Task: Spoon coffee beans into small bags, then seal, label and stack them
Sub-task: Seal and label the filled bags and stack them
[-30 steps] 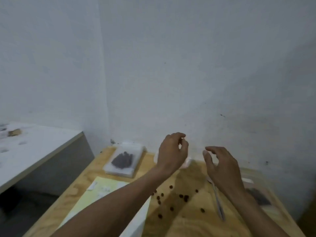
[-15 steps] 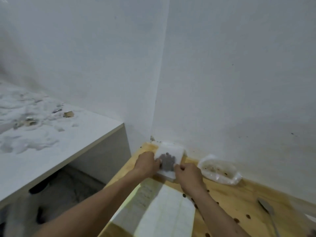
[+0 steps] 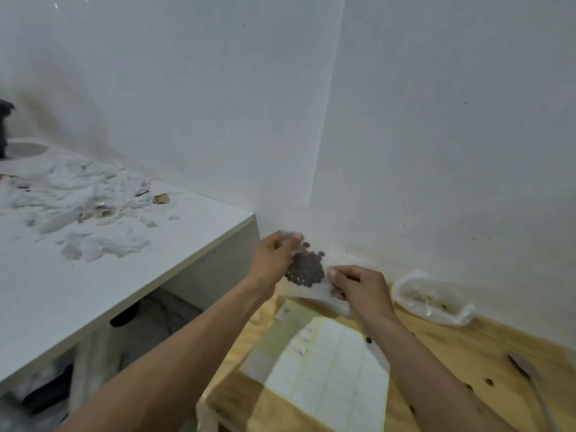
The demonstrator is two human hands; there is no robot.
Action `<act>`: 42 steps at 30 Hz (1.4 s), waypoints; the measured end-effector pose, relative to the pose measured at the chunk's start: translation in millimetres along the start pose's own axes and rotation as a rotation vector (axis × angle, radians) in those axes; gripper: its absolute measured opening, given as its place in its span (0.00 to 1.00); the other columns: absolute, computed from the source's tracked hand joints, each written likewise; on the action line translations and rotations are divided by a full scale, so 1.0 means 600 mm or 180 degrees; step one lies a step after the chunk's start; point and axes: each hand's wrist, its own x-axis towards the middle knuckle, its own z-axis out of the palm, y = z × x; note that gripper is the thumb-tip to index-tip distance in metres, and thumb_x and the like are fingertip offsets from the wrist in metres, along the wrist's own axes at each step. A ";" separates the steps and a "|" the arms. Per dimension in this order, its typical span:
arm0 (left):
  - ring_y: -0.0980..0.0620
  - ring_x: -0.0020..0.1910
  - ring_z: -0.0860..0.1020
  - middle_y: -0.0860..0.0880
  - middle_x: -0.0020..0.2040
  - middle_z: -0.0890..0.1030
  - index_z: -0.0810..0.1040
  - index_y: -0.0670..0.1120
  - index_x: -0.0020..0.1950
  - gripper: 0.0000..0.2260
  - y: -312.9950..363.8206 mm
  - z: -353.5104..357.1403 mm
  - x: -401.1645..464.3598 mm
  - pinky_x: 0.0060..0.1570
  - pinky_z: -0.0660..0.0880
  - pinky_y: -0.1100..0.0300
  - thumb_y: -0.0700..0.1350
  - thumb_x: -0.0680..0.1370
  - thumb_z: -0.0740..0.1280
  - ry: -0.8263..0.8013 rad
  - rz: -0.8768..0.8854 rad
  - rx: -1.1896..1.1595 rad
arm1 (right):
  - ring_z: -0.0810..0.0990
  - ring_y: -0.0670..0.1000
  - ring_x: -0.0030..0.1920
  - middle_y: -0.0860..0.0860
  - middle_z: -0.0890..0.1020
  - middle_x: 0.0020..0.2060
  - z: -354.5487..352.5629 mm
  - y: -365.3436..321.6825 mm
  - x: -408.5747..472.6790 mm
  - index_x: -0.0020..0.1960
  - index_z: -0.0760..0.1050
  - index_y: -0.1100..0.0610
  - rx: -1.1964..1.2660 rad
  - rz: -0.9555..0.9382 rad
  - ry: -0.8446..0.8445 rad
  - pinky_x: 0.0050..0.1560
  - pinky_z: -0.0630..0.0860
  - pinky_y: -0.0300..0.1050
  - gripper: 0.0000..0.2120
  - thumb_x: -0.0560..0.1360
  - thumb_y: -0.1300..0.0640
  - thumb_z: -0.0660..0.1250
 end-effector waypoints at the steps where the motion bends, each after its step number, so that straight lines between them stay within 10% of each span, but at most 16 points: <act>1: 0.53 0.45 0.83 0.47 0.47 0.87 0.84 0.45 0.51 0.08 0.001 -0.012 0.000 0.44 0.77 0.62 0.48 0.80 0.70 0.0155 0.0031 -0.0102 | 0.85 0.52 0.47 0.46 0.87 0.42 0.007 -0.001 -0.009 0.48 0.86 0.53 -0.0243 -0.0152 -0.0062 0.54 0.82 0.49 0.04 0.77 0.57 0.73; 7: 0.63 0.35 0.82 0.51 0.41 0.86 0.82 0.40 0.55 0.10 0.000 -0.074 -0.016 0.37 0.76 0.67 0.47 0.81 0.69 0.0713 0.0128 -0.0265 | 0.79 0.47 0.36 0.45 0.82 0.34 0.072 0.015 -0.046 0.37 0.81 0.49 -0.2254 -0.0585 -0.0975 0.40 0.76 0.46 0.13 0.79 0.55 0.65; 18: 0.62 0.42 0.81 0.53 0.46 0.85 0.82 0.48 0.56 0.07 0.002 -0.102 -0.038 0.41 0.73 0.66 0.49 0.82 0.67 0.0676 0.0091 -0.0171 | 0.62 0.49 0.25 0.48 0.65 0.24 0.132 0.004 -0.054 0.26 0.60 0.51 -0.2516 -0.0432 -0.0730 0.28 0.57 0.43 0.22 0.76 0.63 0.62; 30: 0.47 0.51 0.85 0.48 0.50 0.87 0.81 0.47 0.58 0.08 0.016 -0.024 -0.052 0.53 0.79 0.53 0.44 0.82 0.64 0.0123 -0.0065 -0.0447 | 0.85 0.52 0.37 0.59 0.87 0.38 0.021 -0.076 -0.059 0.47 0.83 0.62 0.1037 -0.0052 -0.0241 0.39 0.81 0.38 0.01 0.76 0.66 0.73; 42: 0.51 0.49 0.84 0.49 0.45 0.86 0.86 0.48 0.49 0.10 0.057 0.114 -0.105 0.55 0.78 0.55 0.53 0.79 0.70 -0.0409 0.0290 -0.0387 | 0.84 0.41 0.42 0.43 0.86 0.39 -0.077 -0.078 -0.054 0.47 0.84 0.50 0.0053 -0.0661 0.1032 0.46 0.81 0.37 0.02 0.75 0.54 0.75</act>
